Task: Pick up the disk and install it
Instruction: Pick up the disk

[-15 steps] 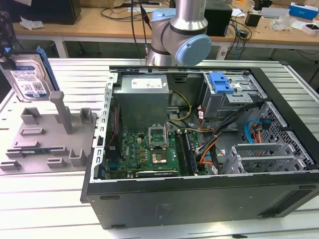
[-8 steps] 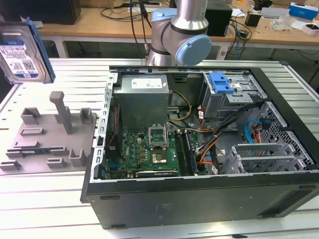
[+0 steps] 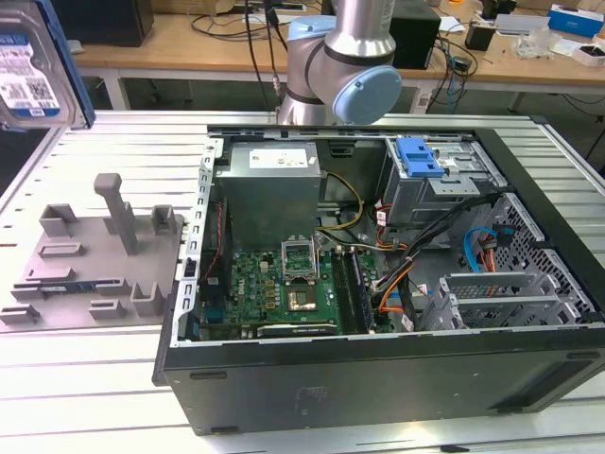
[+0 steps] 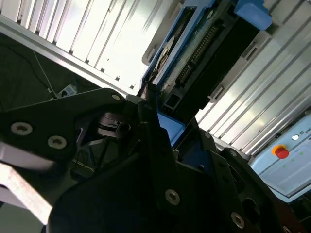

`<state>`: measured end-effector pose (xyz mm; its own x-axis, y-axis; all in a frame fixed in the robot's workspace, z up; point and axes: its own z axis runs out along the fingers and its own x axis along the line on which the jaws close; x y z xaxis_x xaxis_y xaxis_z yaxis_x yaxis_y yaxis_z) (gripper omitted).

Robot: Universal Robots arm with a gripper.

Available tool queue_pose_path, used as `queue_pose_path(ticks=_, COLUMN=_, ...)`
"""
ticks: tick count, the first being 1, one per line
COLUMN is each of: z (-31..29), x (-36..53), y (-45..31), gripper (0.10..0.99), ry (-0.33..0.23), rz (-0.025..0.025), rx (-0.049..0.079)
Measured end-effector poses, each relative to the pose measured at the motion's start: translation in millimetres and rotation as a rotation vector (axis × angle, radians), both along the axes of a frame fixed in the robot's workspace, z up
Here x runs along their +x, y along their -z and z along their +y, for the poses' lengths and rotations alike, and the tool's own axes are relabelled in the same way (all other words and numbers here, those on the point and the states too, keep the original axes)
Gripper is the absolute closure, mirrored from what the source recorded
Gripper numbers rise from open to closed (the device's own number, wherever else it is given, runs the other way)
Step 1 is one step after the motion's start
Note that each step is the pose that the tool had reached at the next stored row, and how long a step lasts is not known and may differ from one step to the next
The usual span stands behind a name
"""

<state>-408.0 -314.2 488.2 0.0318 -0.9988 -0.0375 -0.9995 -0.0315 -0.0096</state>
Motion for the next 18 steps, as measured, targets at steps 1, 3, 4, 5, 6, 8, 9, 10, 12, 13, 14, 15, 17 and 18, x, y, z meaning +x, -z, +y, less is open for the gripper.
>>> queue_pose_path(ticks=1, z=0.0, x=0.3, y=-3.9, gripper=0.718, ry=0.0, rz=0.0001, rx=0.001)
queue_pose_path(ticks=3, z=-0.1, x=0.3, y=-5.0, gripper=0.718, ry=0.0, rz=0.0, rx=0.002)
queue_pose_path(ticks=4, z=-0.1, x=0.3, y=-5.0, gripper=0.718, ry=0.0, rz=0.0, rx=0.002)
queue_pose_path(ticks=5, z=-0.1, x=0.3, y=-5.0, gripper=0.718, ry=0.0, rz=0.0, rx=0.002)
queue_pose_path(ticks=6, z=-0.1, x=0.3, y=-5.0, gripper=0.718, ry=0.0, rz=0.0001, rx=0.002)
queue_pose_path(ticks=8, z=-0.2, x=0.3, y=-5.0, gripper=0.718, ry=0.0, rz=0.0001, rx=0.002)
queue_pose_path(ticks=9, z=-0.2, x=0.3, y=-5.0, gripper=0.718, ry=0.0, rz=0.0, rx=0.002)
queue_pose_path(ticks=10, z=-0.4, x=0.4, y=-5.0, gripper=0.718, ry=0.0, rz=0.0001, rx=0.002)
queue_pose_path(ticks=12, z=-3.6, x=1.4, y=-5.6, gripper=0.718, ry=0.0, rz=0.0014, rx=0.002)
queue_pose_path(ticks=13, z=-6.6, x=3.7, y=-6.8, gripper=0.718, ry=0.0, rz=0.0058, rx=0.0)
queue_pose_path(ticks=14, z=-9.0, x=5.8, y=-7.6, gripper=0.718, ry=0.0, rz=0.0093, rx=-0.001)
queue_pose_path(ticks=15, z=-11.4, x=8.0, y=-8.6, gripper=0.718, ry=0.0, rz=0.0132, rx=-0.003)
queue_pose_path(ticks=17, z=-17.9, x=13.9, y=-10.9, gripper=0.718, ry=0.0, rz=0.0236, rx=-0.005)
queue_pose_path(ticks=18, z=-21.5, x=16.9, y=-11.8, gripper=0.718, ry=0.0, rz=0.0283, rx=-0.006)
